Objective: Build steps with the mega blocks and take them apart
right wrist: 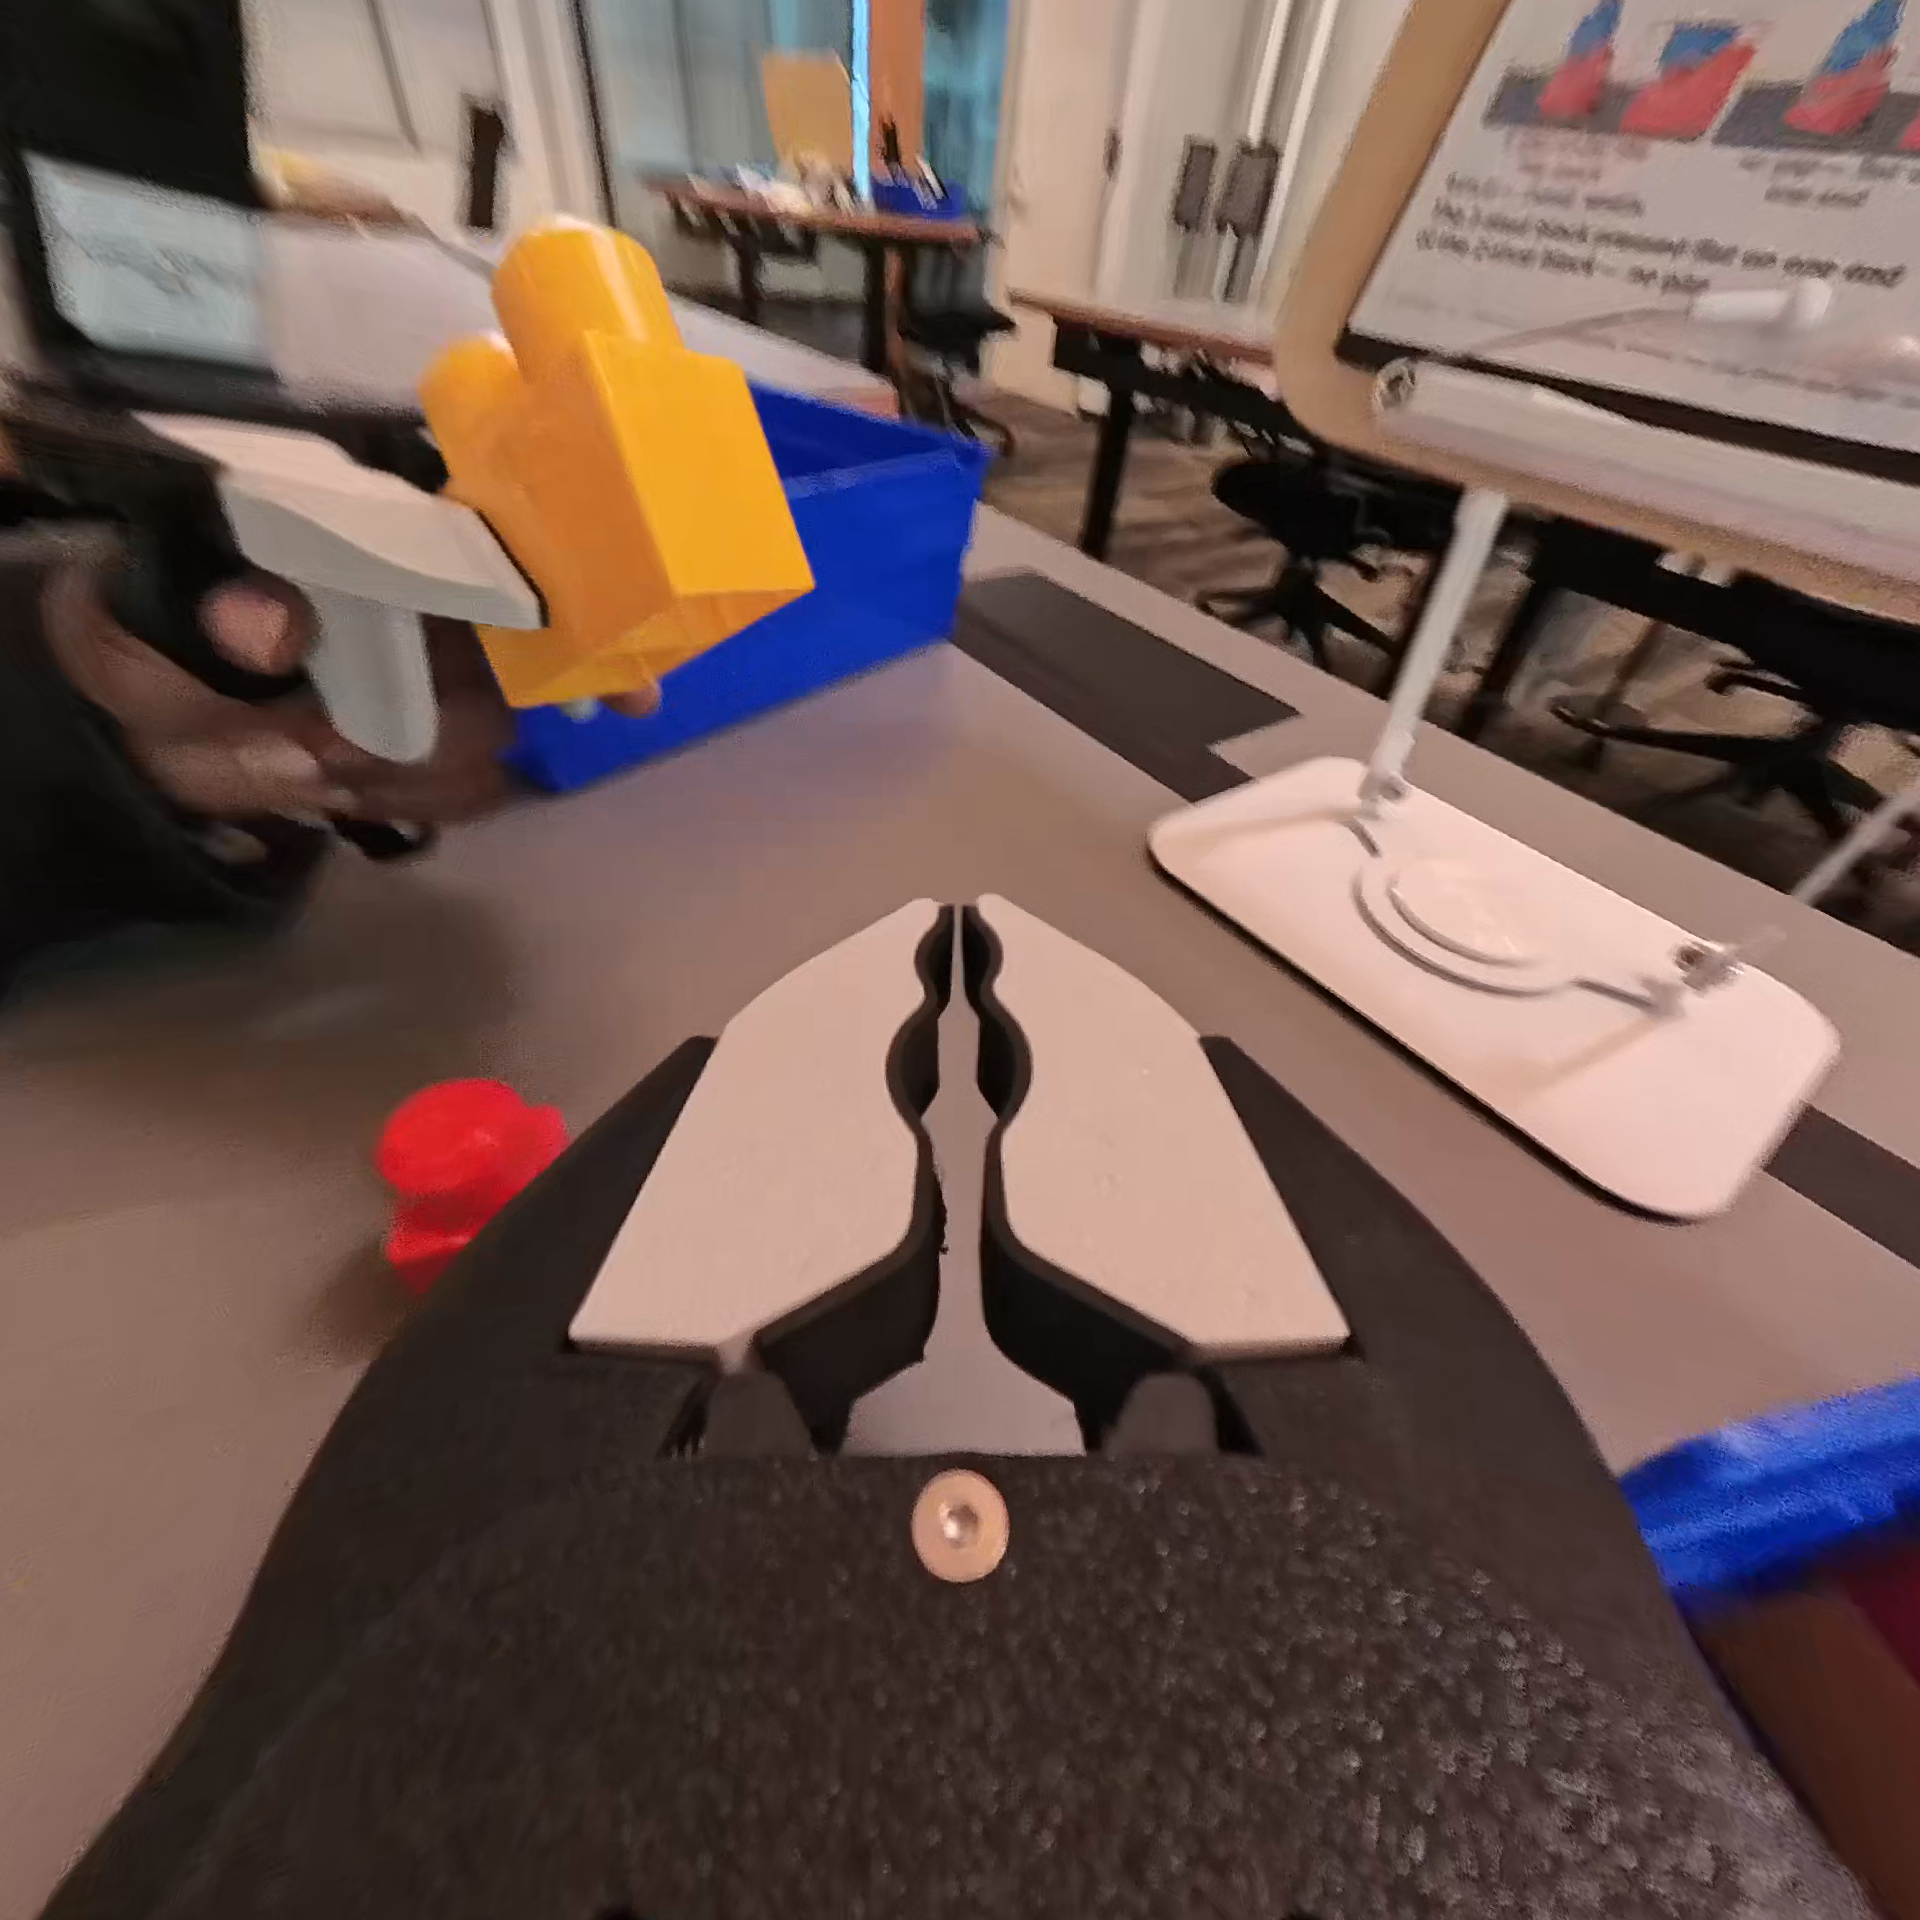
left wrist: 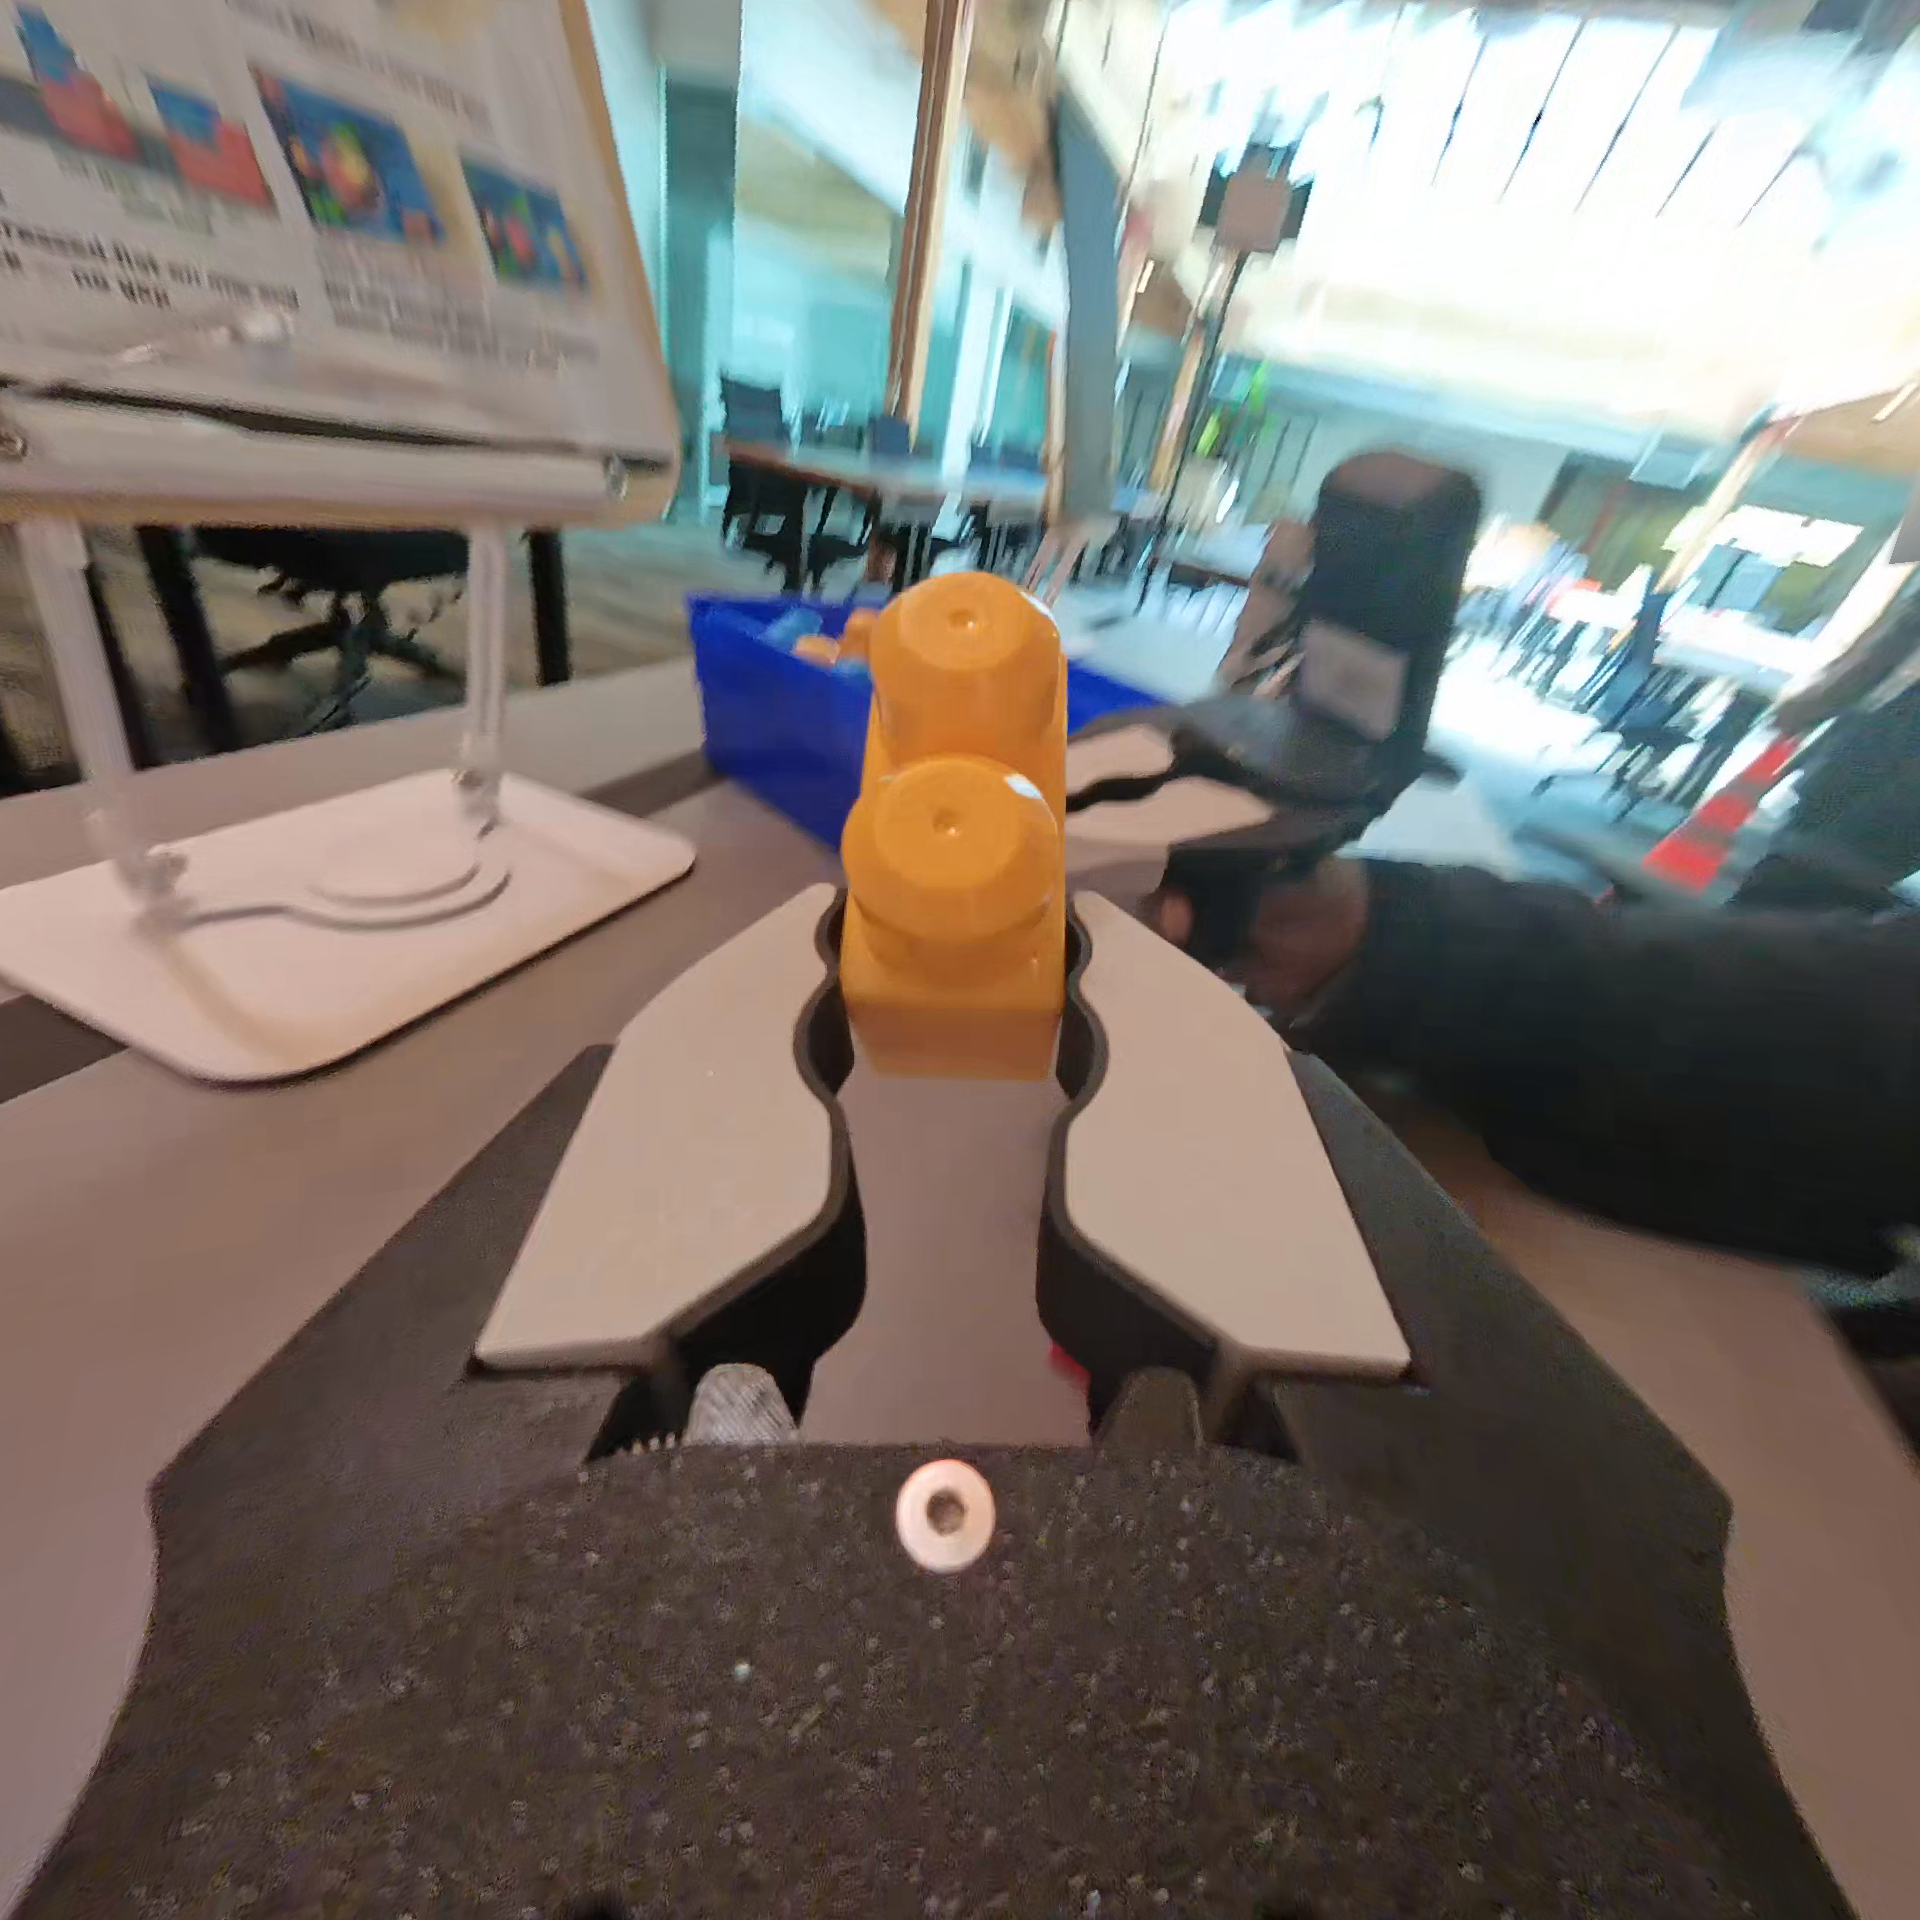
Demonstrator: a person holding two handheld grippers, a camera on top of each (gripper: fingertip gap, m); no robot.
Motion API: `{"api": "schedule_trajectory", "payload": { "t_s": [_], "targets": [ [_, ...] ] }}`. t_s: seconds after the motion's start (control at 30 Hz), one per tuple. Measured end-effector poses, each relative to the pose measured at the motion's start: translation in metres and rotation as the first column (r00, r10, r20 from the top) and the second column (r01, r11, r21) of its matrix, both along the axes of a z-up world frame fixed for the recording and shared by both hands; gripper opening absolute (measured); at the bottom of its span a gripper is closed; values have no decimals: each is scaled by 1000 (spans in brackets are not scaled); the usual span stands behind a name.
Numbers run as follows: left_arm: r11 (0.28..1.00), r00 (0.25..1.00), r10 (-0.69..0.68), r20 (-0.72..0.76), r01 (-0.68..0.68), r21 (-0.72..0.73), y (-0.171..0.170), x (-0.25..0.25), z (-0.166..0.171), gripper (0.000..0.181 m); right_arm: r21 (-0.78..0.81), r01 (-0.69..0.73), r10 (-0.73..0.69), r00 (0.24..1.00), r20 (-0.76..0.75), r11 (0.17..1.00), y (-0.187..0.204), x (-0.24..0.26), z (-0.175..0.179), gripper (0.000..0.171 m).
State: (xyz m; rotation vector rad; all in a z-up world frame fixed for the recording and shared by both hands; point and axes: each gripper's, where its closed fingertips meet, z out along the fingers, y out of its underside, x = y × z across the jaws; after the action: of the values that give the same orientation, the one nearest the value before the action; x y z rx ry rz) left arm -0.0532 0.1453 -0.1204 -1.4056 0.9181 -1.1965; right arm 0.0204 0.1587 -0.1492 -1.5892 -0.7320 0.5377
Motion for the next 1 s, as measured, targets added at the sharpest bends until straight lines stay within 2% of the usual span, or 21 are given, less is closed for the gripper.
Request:
{"api": "schedule_trajectory", "payload": {
  "t_s": [0.07, 0.2, 0.3, 0.4, 0.63, 0.73, 1.0],
  "targets": [
    [998, 989, -49, 139, 54, -28, -9, -2, 18, 37, 2, -99, 98, 985, -140, 995, -12, -9, 18, 5],
    [990, 941, -110, 319, 134, -52, -24, -1, 42, 37, 1, -319, 295, 876, -381, 948, -39, -27, 47, 27],
    [984, 921, -144, 363, 173, -49, -36, 8, 47, 37, 11, -403, 361, 809, -464, 915, -52, -39, 61, 45],
    [981, 911, -163, 379, 191, -38, -45, 19, 47, 37, 42, -434, 388, 753, -531, 900, -62, -46, 76, 53],
    [974, 911, -201, 361, 224, -22, -62, 40, 43, 38, 72, -441, 397, 711, -580, 895, -69, -52, 87, 47],
    [972, 911, -207, 357, 232, -29, -64, 44, 40, 37, 73, -430, 391, 721, -571, 900, -68, -54, 83, 37],
    [961, 922, -232, 311, 266, -70, -65, 47, 34, 38, 83, -420, 389, 724, -570, 904, -66, -45, 84, 36]
  ]
}}
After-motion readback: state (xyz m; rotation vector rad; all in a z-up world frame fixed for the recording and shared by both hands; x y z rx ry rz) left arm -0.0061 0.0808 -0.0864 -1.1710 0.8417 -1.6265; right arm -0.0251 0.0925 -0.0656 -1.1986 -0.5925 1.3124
